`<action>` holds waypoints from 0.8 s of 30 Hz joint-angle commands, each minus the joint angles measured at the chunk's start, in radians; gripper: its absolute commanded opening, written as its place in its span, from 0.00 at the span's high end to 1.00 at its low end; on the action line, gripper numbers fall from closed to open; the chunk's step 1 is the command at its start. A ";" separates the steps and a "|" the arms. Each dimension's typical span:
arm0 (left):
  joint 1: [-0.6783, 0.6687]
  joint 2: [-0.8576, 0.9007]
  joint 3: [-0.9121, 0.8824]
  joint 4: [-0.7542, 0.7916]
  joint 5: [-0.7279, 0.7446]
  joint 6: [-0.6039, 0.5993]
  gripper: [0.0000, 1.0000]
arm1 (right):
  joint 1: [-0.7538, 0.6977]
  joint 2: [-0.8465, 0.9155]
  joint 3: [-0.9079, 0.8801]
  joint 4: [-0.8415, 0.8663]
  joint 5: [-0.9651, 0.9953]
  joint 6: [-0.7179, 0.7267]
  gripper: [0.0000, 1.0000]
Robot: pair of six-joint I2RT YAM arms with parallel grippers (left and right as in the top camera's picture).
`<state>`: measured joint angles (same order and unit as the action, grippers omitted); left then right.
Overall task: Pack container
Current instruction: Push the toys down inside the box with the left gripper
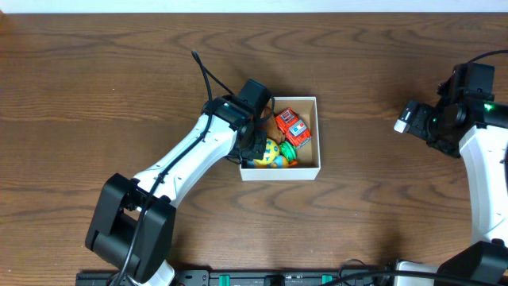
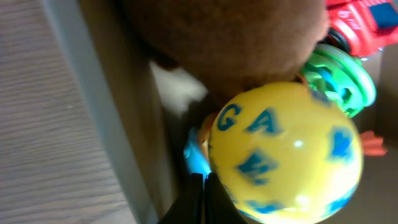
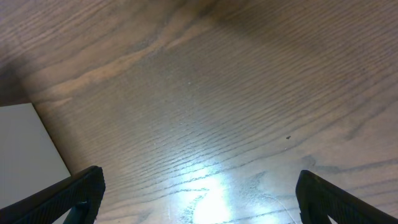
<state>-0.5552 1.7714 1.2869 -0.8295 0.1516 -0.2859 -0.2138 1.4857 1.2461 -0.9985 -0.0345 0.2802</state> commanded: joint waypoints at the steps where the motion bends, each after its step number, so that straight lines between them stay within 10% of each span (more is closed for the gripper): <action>1: -0.019 0.005 0.001 0.002 0.047 0.038 0.94 | -0.001 0.007 -0.006 0.000 -0.007 -0.009 0.01; 24: -0.135 -0.023 0.034 0.113 0.019 0.159 0.94 | -0.001 0.007 -0.006 0.000 -0.007 -0.009 0.01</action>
<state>-0.6888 1.7710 1.2877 -0.7136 0.1867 -0.1669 -0.2138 1.4857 1.2461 -0.9985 -0.0349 0.2802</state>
